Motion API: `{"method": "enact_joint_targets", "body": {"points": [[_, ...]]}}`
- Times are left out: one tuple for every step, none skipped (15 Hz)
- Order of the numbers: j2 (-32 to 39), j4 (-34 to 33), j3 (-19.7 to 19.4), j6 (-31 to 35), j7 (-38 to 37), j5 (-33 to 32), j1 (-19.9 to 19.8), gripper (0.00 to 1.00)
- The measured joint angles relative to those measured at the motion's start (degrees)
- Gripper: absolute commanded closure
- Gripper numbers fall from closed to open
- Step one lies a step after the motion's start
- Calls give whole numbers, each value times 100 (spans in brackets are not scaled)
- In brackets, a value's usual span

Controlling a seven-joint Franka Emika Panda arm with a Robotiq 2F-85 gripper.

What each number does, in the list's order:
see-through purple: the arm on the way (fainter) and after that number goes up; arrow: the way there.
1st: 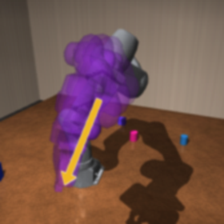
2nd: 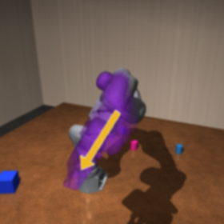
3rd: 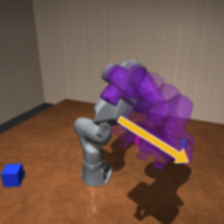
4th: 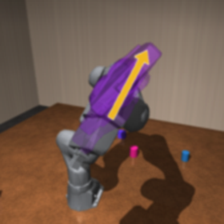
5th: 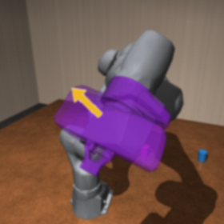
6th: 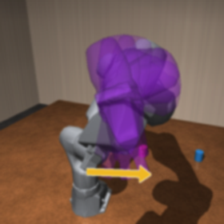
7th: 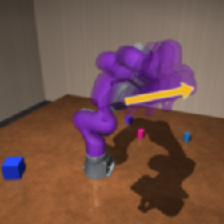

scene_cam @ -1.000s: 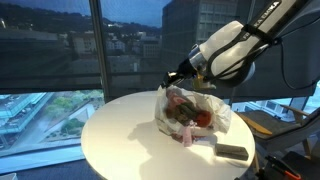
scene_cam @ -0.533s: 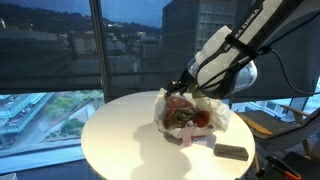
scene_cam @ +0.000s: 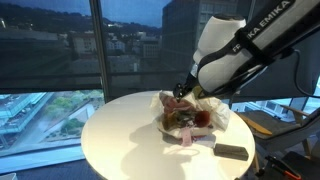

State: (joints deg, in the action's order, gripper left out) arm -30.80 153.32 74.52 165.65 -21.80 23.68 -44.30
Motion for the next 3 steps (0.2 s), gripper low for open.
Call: {"method": "enact_joint_targets", "body": {"points": [[-255,7,-254,-420,-301,-209,231,0],[-490,9,-492,-822,-575,-436,447,0],[-686,10,-709,-1173,-799,-658,639,0]]}}
